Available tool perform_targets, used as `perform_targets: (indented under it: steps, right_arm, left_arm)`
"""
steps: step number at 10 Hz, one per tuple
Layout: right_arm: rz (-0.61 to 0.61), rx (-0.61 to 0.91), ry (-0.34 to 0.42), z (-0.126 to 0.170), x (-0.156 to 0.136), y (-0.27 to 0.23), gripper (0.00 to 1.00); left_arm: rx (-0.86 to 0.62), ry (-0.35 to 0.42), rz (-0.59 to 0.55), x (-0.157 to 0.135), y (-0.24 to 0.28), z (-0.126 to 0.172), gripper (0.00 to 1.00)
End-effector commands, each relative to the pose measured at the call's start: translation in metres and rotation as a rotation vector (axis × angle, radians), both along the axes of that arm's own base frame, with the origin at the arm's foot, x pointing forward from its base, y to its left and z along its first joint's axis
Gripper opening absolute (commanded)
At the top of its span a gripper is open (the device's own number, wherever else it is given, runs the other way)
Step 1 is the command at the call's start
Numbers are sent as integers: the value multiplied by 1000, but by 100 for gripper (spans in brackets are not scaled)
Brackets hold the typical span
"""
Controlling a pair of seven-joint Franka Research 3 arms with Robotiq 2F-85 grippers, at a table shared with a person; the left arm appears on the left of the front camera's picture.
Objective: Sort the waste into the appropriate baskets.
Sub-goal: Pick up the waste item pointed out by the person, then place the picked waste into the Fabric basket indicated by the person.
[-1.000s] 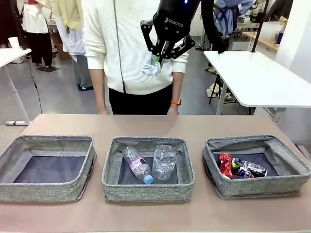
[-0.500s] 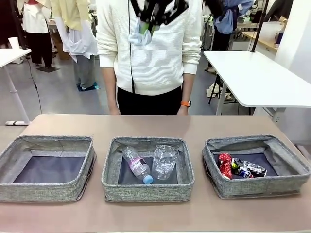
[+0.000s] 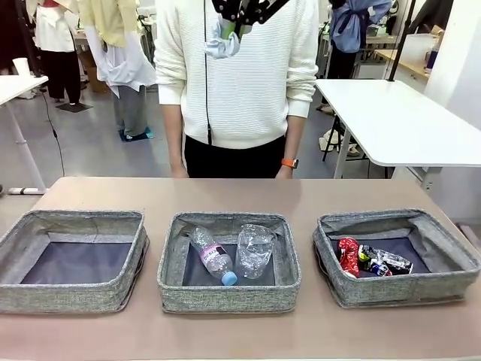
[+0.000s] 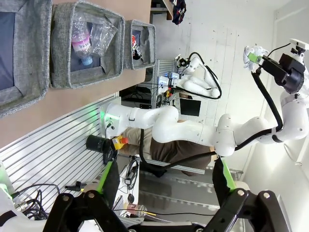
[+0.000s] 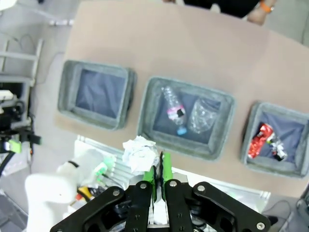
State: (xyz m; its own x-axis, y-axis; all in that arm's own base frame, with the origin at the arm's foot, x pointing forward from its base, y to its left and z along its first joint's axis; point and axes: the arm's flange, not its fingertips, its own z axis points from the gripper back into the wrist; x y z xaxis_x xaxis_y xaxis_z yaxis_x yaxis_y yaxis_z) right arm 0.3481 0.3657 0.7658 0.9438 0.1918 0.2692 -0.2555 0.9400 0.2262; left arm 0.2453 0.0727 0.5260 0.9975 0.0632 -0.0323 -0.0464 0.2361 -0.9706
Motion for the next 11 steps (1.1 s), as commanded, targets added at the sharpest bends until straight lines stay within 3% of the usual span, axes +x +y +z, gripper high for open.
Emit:
perform_targets:
  steps: [1,11]
  right_arm:
    - [-6,9,-10,0,-6,-2,7]
    - [-6,9,-10,0,-6,-2,7]
  left_arm:
    - [-15,-4,-4,-2,-1,4,100]
    - [-15,-4,-4,-2,-1,4,100]
